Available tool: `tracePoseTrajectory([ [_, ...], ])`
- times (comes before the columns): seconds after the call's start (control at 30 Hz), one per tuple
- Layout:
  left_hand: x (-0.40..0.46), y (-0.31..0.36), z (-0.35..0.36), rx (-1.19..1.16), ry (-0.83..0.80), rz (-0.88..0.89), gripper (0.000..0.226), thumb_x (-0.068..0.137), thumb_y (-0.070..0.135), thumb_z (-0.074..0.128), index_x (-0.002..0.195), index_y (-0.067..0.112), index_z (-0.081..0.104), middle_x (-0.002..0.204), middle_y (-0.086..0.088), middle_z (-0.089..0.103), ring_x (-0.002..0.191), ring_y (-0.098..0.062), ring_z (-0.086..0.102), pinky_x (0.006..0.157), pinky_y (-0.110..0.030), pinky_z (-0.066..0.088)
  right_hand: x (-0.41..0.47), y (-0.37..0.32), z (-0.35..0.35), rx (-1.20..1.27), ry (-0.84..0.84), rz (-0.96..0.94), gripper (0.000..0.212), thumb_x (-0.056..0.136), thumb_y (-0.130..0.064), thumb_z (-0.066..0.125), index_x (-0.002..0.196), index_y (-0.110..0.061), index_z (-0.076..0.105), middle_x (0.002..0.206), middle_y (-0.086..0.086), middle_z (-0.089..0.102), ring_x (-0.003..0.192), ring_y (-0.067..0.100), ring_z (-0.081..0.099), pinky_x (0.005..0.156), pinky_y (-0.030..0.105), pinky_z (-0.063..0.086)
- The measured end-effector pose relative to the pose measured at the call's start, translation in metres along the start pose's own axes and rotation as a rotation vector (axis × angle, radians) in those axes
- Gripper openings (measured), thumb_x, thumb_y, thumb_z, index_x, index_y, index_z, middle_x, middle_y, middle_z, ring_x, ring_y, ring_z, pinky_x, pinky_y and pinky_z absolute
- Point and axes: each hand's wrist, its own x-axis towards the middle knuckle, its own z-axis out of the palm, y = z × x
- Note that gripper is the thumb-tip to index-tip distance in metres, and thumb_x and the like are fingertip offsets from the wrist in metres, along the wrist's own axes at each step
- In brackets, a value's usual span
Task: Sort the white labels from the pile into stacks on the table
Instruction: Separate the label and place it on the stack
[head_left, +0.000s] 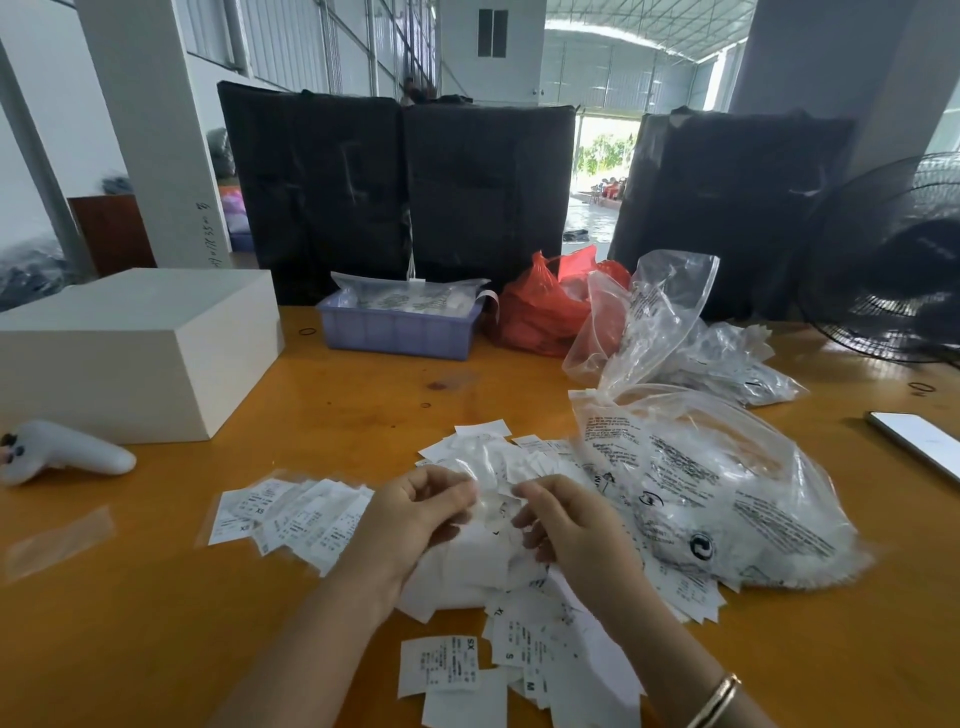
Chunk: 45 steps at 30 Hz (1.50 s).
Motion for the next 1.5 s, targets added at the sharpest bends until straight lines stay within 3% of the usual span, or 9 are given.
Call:
tracePoseTrajectory([
  [0.1,0.003,0.002,-0.004,-0.236,0.109,-0.049,0.018,0.068,0.014,0.075,0.083,0.012,0.066,0.068,0.000,0.070,0.061,-0.008,0.066,0.063,-0.024,0.051,-0.001,0.007,0.002,-0.643,-0.166,-0.250,0.023,0.090,-0.045,0.050,0.106,-0.036,0.064,0.109,-0.022,0.057,0.098,-0.007,0.047,0.085,0.014,0.041],
  [0.2,0.005,0.004,-0.007,-0.384,0.170,-0.080,0.011,0.077,0.008,0.070,0.084,0.013,0.063,0.072,-0.001,0.072,0.068,-0.011,0.064,0.066,-0.025,0.047,-0.001,0.013,0.013,-0.994,-0.335,-0.395,0.047,0.089,-0.055,0.044,0.130,-0.034,0.051,0.130,-0.016,0.051,0.120,0.008,0.037,0.101,0.030,0.028],
  [0.57,0.006,0.006,-0.010,-0.479,0.158,-0.117,0.013,0.086,0.001,0.061,0.093,0.012,0.064,0.091,-0.008,0.071,0.062,-0.006,0.068,0.063,-0.022,0.046,-0.003,0.013,0.016,-1.106,-0.173,-0.553,0.040,0.101,-0.033,0.022,0.102,-0.023,0.061,0.098,-0.005,0.066,0.089,0.016,0.058,0.092,0.033,0.034],
  [0.73,0.006,0.006,-0.012,-0.433,0.160,-0.150,0.020,0.086,0.008,0.064,0.105,0.012,0.066,0.097,-0.010,0.063,0.075,-0.011,0.053,0.061,-0.023,0.038,-0.005,0.006,0.015,-0.979,-0.169,-0.529,0.024,0.094,-0.033,0.042,0.100,-0.025,0.064,0.102,-0.009,0.068,0.101,0.012,0.054,0.089,0.029,0.034],
  [0.93,0.006,0.006,-0.010,-0.491,0.135,-0.124,0.028,0.084,0.004,0.063,0.112,0.008,0.064,0.076,-0.003,0.072,0.063,-0.007,0.067,0.062,-0.022,0.047,-0.003,0.006,0.009,-0.815,-0.253,-0.356,0.020,0.097,-0.036,0.045,0.103,-0.031,0.063,0.103,-0.016,0.064,0.098,0.005,0.047,0.090,0.021,0.029],
  [1.1,0.006,0.004,-0.012,-0.500,0.131,-0.160,0.022,0.085,0.008,0.065,0.106,0.013,0.065,0.076,-0.003,0.070,0.069,-0.010,0.062,0.062,-0.024,0.045,-0.003,0.004,0.012,-0.771,-0.224,-0.299,0.031,0.101,-0.028,0.039,0.129,-0.034,0.052,0.116,-0.009,0.062,0.099,0.005,0.053,0.088,0.020,0.041],
  [1.23,0.005,0.006,-0.012,-0.496,0.087,-0.213,0.021,0.074,0.009,0.072,0.094,0.013,0.067,0.073,-0.003,0.062,0.065,-0.011,0.053,0.053,-0.022,0.046,-0.005,0.006,0.009,-0.315,0.001,-0.213,0.037,0.093,-0.009,0.056,0.111,-0.040,0.050,0.079,-0.006,0.060,0.070,0.007,0.055,0.063,0.024,0.051],
  [1.37,0.005,0.005,-0.007,-0.559,0.040,-0.198,0.042,0.065,0.005,0.070,0.106,0.007,0.062,0.069,-0.007,0.071,0.059,-0.012,0.068,0.048,-0.021,0.055,0.001,0.008,0.003,-0.006,0.086,-0.027,0.038,0.090,-0.002,0.059,0.119,-0.027,0.059,0.076,-0.009,0.058,0.059,-0.001,0.051,0.059,0.019,0.047],
  [1.5,0.005,-0.002,0.001,-0.522,0.043,-0.175,0.030,0.076,0.000,0.067,0.105,0.007,0.061,0.071,-0.009,0.073,0.063,-0.014,0.071,0.049,-0.021,0.055,0.004,0.004,0.001,0.478,0.109,0.185,0.034,0.089,0.000,0.061,0.109,-0.028,0.064,0.093,0.004,0.066,0.075,0.015,0.069,0.067,0.026,0.057],
])
